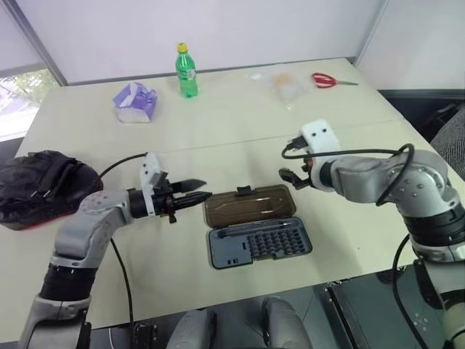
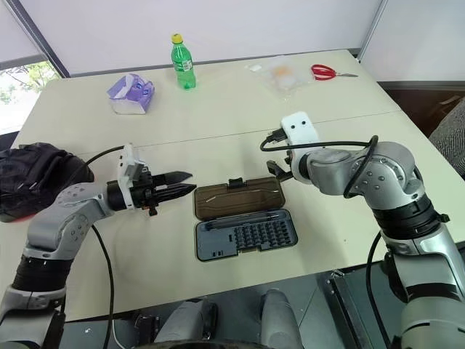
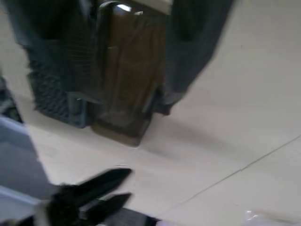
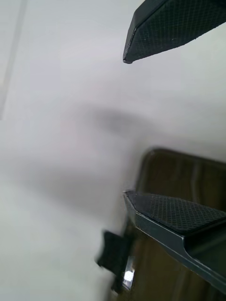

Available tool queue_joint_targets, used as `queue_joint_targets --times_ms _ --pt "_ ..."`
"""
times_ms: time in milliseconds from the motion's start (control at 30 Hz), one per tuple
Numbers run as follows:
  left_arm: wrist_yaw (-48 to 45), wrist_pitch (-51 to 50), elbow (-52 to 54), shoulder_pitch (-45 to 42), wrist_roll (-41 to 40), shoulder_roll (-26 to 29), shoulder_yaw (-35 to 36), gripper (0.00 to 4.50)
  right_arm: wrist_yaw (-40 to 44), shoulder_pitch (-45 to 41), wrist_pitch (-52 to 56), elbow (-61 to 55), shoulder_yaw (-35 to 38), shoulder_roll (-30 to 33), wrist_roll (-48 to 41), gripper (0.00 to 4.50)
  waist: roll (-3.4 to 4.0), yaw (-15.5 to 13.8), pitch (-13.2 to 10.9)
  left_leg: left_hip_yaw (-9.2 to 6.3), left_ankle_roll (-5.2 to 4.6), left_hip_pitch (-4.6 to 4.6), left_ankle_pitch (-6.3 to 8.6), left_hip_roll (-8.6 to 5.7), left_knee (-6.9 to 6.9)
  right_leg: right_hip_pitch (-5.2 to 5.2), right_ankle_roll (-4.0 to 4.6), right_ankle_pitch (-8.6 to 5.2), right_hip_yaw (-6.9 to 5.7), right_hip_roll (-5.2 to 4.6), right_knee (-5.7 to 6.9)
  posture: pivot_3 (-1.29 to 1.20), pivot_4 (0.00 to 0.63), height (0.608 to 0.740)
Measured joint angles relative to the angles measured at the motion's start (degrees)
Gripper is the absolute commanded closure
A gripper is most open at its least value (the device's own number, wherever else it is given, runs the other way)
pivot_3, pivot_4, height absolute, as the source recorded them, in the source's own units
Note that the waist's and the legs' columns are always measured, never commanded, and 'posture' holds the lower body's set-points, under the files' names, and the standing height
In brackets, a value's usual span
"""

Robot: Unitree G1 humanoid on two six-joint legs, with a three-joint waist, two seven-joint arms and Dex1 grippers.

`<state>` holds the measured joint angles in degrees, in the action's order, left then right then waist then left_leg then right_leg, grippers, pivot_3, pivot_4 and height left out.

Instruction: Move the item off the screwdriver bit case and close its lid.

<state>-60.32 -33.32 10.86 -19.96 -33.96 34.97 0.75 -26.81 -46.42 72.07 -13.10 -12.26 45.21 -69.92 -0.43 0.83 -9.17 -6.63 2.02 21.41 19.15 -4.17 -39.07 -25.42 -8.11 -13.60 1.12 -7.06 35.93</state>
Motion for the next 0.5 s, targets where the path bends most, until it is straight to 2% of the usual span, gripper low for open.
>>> queue_joint_targets --times_ms 33,300,500 --pt "-1.3 -0.5 1.0 -0.2 -0.6 0.3 -0.7 4.48 1.8 0.0 -0.8 -0.5 0.3 -0.3 2.5 0.0 0.0 0.0 0.0 0.0 0.0 0.0 0.0 0.01 0.0 0.0 0.0 0.0 0.0 0.0 0.0 0.0 0.15 0.74" --pt "-10.2 -3.2 3.8 0.0 -1.3 2.7 -9.7 4.48 17.3 5.5 -9.6 -4.5 0.2 -1.4 18.9 0.0 0.0 0.0 0.0 0.02 -0.03 0.0 0.01 -0.01 0.01 0.0 0.0 0.0 0.03 0.02 0.0 0.0 0.15 0.74" --pt "-15.5 1.7 0.6 1.2 3.5 4.1 -15.2 4.48 29.7 6.9 -13.0 -4.6 -1.3 -1.4 27.6 0.0 0.01 0.0 0.0 0.01 -0.03 -0.01 0.02 0.01 0.02 0.0 0.0 0.0 0.02 0.06 -0.02 0.0 0.15 0.74"
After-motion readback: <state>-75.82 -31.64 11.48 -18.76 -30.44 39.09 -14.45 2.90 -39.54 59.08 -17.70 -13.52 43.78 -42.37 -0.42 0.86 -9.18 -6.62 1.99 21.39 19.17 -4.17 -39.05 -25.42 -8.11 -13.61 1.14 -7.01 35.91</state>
